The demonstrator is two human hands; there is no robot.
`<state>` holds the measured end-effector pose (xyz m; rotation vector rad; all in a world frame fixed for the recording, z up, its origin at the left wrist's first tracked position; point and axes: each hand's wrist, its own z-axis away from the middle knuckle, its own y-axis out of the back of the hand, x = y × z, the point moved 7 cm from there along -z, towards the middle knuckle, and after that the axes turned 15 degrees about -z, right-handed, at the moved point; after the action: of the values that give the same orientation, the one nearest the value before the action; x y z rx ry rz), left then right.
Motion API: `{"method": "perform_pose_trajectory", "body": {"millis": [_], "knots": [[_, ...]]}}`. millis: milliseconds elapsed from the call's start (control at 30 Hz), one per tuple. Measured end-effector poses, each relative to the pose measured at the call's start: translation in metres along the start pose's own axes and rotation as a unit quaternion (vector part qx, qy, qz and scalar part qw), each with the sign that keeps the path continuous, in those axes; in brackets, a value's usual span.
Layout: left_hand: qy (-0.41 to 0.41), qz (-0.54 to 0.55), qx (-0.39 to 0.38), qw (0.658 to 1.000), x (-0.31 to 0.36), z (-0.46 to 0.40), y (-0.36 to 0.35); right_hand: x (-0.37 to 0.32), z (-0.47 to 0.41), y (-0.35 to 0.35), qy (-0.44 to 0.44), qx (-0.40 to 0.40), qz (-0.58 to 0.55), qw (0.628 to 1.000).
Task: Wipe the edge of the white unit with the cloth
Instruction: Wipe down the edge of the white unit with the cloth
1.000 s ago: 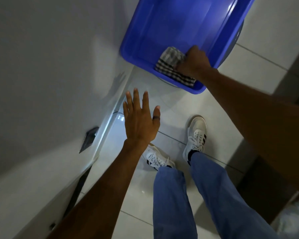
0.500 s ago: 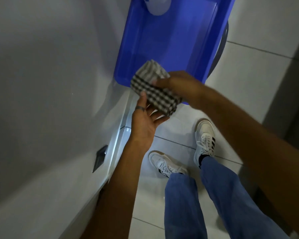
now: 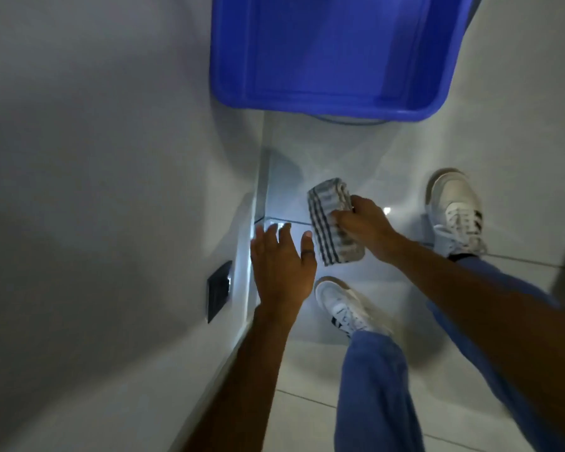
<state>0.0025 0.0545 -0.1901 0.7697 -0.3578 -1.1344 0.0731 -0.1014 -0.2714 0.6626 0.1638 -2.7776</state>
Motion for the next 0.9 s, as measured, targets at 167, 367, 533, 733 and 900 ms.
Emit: {"method": "perform_pose_trajectory", "body": {"millis": [167, 367, 533, 733, 900], "knots": [[-0.107, -0.376, 0.066, 0.918, -0.032, -0.067, -0.016, 0.047, -0.071, -0.048, 0.013, 0.063, -0.050, 0.997], [-0.193, -0.711, 0.046, 0.675, -0.042, -0.140, 0.002, 0.061, -0.133, -0.124, 0.067, 0.077, -0.059, 0.993], [-0.202, -0.780, 0.039, 0.591, -0.034, -0.168, 0.036, 0.078, -0.131, -0.198, 0.147, 0.003, 0.000, 0.989], [-0.201, -0.765, 0.050, 0.609, -0.030, -0.158, 0.044, 0.018, -0.164, -0.184, 0.105, 0.049, -0.053, 0.992], [-0.197, -0.778, 0.040, 0.595, -0.034, -0.157, 0.038, -0.070, -0.210, -0.144, 0.148, -0.020, -0.207, 0.967]]}}
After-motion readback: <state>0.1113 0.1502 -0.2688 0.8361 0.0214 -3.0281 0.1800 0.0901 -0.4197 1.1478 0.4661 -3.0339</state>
